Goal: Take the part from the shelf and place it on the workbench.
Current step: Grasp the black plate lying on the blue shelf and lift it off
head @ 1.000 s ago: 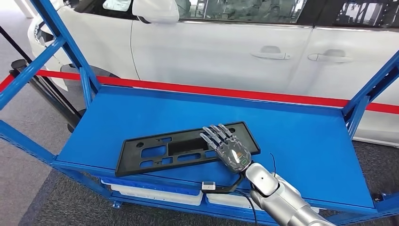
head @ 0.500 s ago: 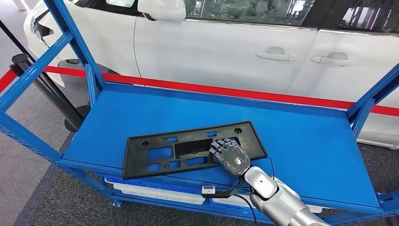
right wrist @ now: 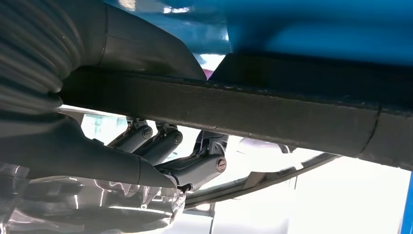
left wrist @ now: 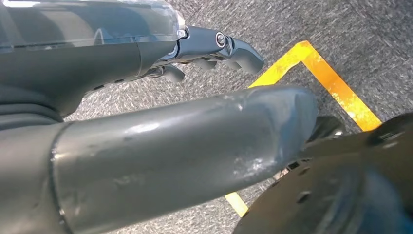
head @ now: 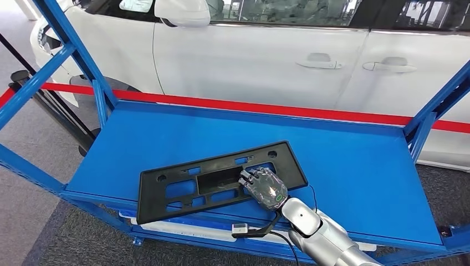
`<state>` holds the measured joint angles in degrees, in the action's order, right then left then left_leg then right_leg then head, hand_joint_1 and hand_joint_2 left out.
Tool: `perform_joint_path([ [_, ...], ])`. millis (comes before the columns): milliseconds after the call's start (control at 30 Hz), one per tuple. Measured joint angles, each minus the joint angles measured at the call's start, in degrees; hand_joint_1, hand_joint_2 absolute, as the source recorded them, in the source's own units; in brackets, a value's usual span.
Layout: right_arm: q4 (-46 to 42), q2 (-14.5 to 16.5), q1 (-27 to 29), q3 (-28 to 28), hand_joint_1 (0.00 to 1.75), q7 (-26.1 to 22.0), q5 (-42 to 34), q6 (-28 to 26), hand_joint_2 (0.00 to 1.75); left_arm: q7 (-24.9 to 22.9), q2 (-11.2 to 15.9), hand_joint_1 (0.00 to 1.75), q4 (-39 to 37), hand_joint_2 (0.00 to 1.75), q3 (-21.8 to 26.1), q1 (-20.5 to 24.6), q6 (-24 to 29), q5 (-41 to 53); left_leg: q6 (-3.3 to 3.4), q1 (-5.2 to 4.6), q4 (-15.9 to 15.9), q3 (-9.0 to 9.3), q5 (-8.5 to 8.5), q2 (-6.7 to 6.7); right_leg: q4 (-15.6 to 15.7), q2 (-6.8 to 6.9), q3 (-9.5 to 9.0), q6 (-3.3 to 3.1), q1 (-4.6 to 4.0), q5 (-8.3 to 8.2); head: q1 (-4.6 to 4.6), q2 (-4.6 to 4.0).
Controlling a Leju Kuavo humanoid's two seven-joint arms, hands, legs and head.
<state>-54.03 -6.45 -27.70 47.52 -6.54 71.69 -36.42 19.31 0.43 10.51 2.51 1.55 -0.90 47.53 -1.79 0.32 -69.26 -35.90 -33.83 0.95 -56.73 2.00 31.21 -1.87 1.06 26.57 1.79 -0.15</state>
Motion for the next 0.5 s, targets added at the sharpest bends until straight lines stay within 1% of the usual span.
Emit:
perform_joint_path([
  [33,0.0,0.0,0.0,0.0,1.71,0.0,0.0,0.0,1.75,0.0,0.0,0.0,0.0,0.0,0.0,-0.1,0.0,0.0,-0.2,0.06,-3.0,-1.49,-0.98,-0.01,0.0,0.01,0.02,0.0,0.0,0.01,0.0,0.0],
  [67,0.0,0.0,0.1,0.0,1.71,0.0,0.0,0.0,1.75,0.0,0.0,0.0,0.0,0.0,0.0,-0.2,0.0,0.0,-0.36,0.15,-4.0,-2.09,-0.78,-0.02,-0.1,0.0,0.0,0.02,0.03,0.03,0.0,0.0],
  [100,0.0,0.0,0.1,0.0,1.71,0.0,0.0,0.0,1.75,0.0,0.0,0.0,0.0,0.0,0.0,-0.3,0.0,0.0,-0.49,0.27,-2.7,-1.56,0.6,-0.03,-0.1,-0.03,-0.04,0.07,0.09,0.07,0.0,0.0],
  [133,0.0,0.0,0.1,0.0,1.71,0.0,0.0,0.0,1.75,0.0,0.0,0.0,0.0,0.0,0.0,-0.3,0.0,0.0,-0.6,0.4,0.6,-0.05,2.7,-0.02,-0.2,-0.07,-0.1,0.2,0.18,0.14,0.0,0.0],
  [167,0.0,0.0,0.0,0.1,1.71,0.0,0.0,0.0,1.75,0.0,0.0,0.0,0.0,0.0,0.0,-0.2,0.0,0.0,-0.69,0.56,4.7,1.87,4.78,0.08,-0.4,-0.1,-0.15,0.39,0.24,0.25,0.0,0.0],
  [200,0.0,-0.1,0.0,0.1,1.71,0.0,0.0,0.0,1.75,0.0,0.0,0.0,0.0,0.0,0.0,-0.2,0.0,0.0,-0.53,0.54,8.2,3.46,6.26,0.25,-0.6,-0.27,-0.16,0.69,0.19,0.4,0.0,0.0],
  [233,0.0,-0.1,0.0,0.0,1.71,0.0,-0.1,0.0,1.75,0.0,0.0,0.0,0.0,0.0,0.0,-0.2,0.0,0.0,-0.15,0.52,10.5,4.44,7.08,0.35,-0.8,-0.42,-0.18,1.02,0.1,0.49,0.0,0.0],
  [267,0.0,-0.2,-0.1,0.0,1.71,0.0,-0.1,0.0,1.75,-0.1,0.0,0.0,0.0,0.0,0.0,-0.2,0.0,0.0,0.36,0.44,11.5,4.77,7.28,0.44,-0.9,-0.58,-0.18,1.35,-0.04,0.54,-0.02,0.0],
  [333,0.0,-0.2,-0.1,0.0,1.71,0.1,-0.1,0.0,1.75,-0.1,0.0,0.0,0.0,0.0,0.0,-0.2,0.0,0.0,1.57,0.34,11.7,4.72,7.44,0.32,-0.8,-0.72,-0.17,2.01,-0.12,0.48,-0.02,0.0],
  [367,0.0,-0.2,-0.1,0.0,1.71,0.1,-0.2,0.0,1.75,-0.1,-0.1,0.0,0.0,0.0,0.0,-0.2,0.0,0.0,2.07,0.39,11.9,4.78,7.65,0.29,-1.1,-0.77,-0.01,2.26,-0.04,0.81,-0.03,0.0],
  [400,0.0,-0.2,-0.1,0.0,1.71,0.2,-0.2,0.0,1.75,-0.1,-0.1,0.0,0.0,0.0,0.0,-0.1,0.0,0.0,2.52,0.47,12.0,4.8,7.9,0.23,-2.4,-0.87,0.52,2.44,0.05,1.74,-0.02,0.0],
  [433,0.0,-0.2,0.0,0.0,1.71,0.2,-0.2,0.0,1.75,-0.1,-0.1,0.0,0.0,0.0,0.0,-0.1,0.0,0.0,2.89,0.54,12.1,4.79,8.14,0.17,-4.7,-0.99,1.57,2.54,0.14,3.3,-0.03,0.0],
  [500,0.0,-0.2,0.1,0.0,1.71,0.3,-0.2,0.1,1.75,-0.1,-0.1,0.0,0.0,0.0,0.0,-0.1,0.0,0.0,3.18,0.48,12.1,4.51,8.31,0.1,-12.3,-1.26,4.91,2.63,0.22,7.2,-0.02,0.0],
])
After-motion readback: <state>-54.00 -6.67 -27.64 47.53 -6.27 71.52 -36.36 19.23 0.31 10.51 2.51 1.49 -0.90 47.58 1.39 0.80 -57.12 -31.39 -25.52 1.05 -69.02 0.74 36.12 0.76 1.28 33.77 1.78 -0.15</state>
